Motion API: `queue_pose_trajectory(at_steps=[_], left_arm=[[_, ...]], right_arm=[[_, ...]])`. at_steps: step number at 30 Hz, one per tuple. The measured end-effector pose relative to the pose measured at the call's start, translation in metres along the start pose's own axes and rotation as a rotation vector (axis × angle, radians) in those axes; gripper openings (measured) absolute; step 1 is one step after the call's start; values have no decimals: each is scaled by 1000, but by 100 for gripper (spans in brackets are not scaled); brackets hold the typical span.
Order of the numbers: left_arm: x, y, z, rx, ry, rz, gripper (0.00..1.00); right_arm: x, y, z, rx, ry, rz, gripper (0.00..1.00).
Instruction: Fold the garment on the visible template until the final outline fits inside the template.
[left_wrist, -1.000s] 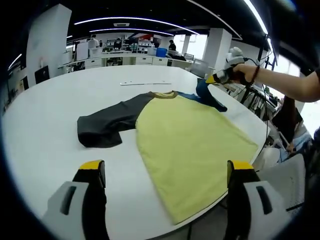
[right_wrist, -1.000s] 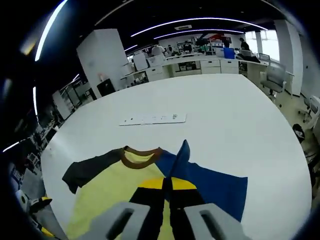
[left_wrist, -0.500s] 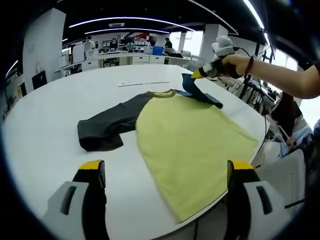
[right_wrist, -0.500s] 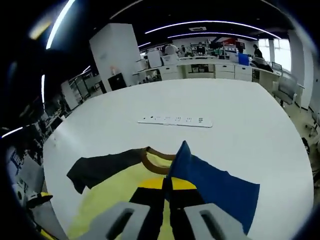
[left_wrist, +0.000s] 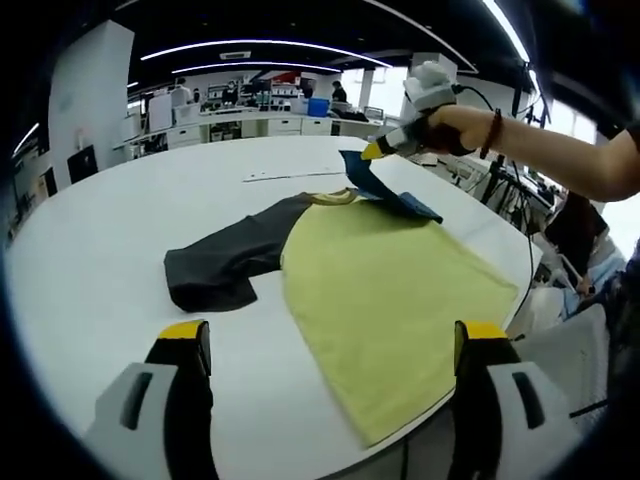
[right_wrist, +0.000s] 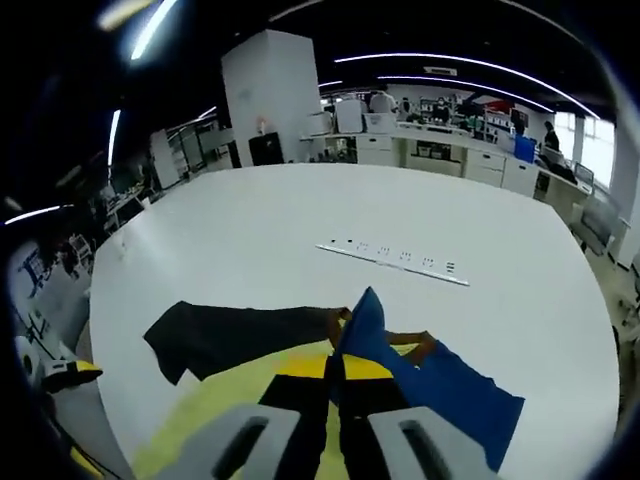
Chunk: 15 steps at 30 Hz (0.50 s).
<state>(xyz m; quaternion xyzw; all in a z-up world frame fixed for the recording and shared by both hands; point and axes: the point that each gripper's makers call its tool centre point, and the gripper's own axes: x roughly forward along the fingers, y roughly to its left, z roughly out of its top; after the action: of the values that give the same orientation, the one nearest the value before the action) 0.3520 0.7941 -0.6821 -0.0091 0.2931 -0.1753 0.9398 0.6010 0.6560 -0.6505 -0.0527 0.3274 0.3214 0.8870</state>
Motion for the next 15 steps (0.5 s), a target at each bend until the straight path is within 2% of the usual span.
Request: queue_pose_trajectory(at_steps=[5,13,15], left_arm=[[0,2,0,-9,-6,10,99],[-4,6,-2,-16,-4,24,99],[-5,6,-3,-19,-4,26,99]], right_arm=[[6,23,3,-51,1,44,0],[10,59,-2,-166,19,111,0],[10,66,-3,-171,24,129,0]])
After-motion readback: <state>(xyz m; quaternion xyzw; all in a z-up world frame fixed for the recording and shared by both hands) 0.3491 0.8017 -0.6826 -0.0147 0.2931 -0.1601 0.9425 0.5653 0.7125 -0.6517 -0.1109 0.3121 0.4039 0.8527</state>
